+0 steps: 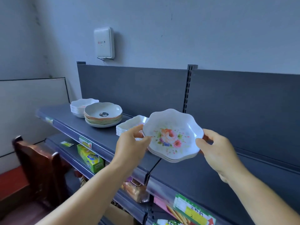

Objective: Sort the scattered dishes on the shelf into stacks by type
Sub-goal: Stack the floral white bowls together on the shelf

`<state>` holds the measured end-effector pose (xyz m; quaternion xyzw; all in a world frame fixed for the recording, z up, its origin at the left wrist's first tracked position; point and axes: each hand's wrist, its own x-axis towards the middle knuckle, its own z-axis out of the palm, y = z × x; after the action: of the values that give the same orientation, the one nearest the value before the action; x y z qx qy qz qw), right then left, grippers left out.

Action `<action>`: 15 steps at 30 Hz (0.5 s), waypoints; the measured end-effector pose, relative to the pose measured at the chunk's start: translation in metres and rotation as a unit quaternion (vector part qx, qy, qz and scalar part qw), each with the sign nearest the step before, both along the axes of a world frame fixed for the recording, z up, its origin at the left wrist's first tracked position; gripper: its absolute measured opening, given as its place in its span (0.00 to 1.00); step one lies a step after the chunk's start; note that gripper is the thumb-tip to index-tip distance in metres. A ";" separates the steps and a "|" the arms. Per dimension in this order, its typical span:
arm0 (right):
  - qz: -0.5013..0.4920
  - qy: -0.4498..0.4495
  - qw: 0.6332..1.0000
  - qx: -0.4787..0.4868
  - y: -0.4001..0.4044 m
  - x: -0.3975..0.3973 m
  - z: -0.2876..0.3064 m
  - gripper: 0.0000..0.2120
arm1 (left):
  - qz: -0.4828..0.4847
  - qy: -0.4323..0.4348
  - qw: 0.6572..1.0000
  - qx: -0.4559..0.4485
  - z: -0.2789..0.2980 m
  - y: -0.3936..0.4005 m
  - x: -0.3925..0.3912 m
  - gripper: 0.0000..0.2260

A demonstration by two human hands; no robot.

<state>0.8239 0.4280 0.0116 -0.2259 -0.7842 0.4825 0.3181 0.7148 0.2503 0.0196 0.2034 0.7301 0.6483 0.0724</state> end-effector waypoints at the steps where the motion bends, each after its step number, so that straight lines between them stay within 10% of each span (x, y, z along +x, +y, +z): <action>1: 0.008 -0.003 1.000 0.003 0.000 -0.014 0.000 0.11 | 0.004 0.004 1.000 -0.001 0.001 -0.002 -0.011 0.17; 15: 0.082 -0.039 0.996 0.026 -0.023 -0.199 0.014 0.12 | 0.091 0.004 0.996 0.006 0.006 -0.031 -0.171 0.19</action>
<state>0.6250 0.4052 0.0257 -0.1712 -0.8243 0.4771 0.2520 0.5435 0.2193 0.0253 0.1390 0.7423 0.6554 0.0088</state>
